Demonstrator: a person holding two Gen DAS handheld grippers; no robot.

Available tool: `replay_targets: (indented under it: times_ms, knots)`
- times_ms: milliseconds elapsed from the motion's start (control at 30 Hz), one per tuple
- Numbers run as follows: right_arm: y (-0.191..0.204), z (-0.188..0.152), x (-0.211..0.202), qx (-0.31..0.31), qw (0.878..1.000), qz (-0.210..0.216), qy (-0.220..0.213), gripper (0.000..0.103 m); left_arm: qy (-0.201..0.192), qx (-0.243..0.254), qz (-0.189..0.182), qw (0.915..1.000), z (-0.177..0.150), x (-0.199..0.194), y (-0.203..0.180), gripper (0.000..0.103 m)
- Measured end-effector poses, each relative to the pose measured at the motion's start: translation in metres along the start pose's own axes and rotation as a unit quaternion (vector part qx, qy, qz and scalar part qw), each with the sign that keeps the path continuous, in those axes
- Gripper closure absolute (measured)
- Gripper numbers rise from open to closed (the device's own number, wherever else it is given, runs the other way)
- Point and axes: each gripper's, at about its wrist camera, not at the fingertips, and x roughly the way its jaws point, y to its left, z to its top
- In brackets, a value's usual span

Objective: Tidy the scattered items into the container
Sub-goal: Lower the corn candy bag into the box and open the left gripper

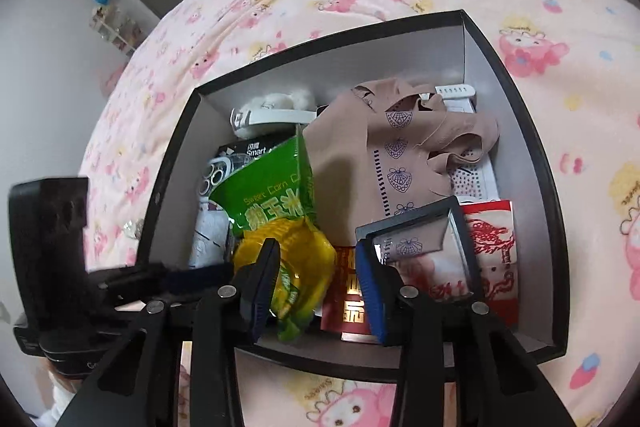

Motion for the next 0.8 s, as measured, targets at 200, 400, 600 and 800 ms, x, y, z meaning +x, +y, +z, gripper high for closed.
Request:
replay_targets:
  times_ms: [200,400,600,800]
  knots:
    - [-0.008,0.003,0.004,0.043,0.999,0.028,-0.004,0.068,0.001,0.015,0.026,0.9995,-0.004,0.005,-0.006,0.068]
    - [0.001,0.002,-0.004,0.028,0.999,0.033,-0.022,0.068,-0.001,0.003,-0.004,1.0000,-0.004,0.007,-0.006,0.068]
    - [-0.003,-0.011,0.006,0.034,0.999,0.042,0.007,0.068,-0.081,-0.007,0.024,0.9964,-0.003,-0.033,0.003,0.072]
    - [0.008,-0.014,0.008,0.003,0.999,0.028,0.018,0.070,-0.043,0.003,0.023,0.9988,-0.001,-0.012,0.001,0.079]
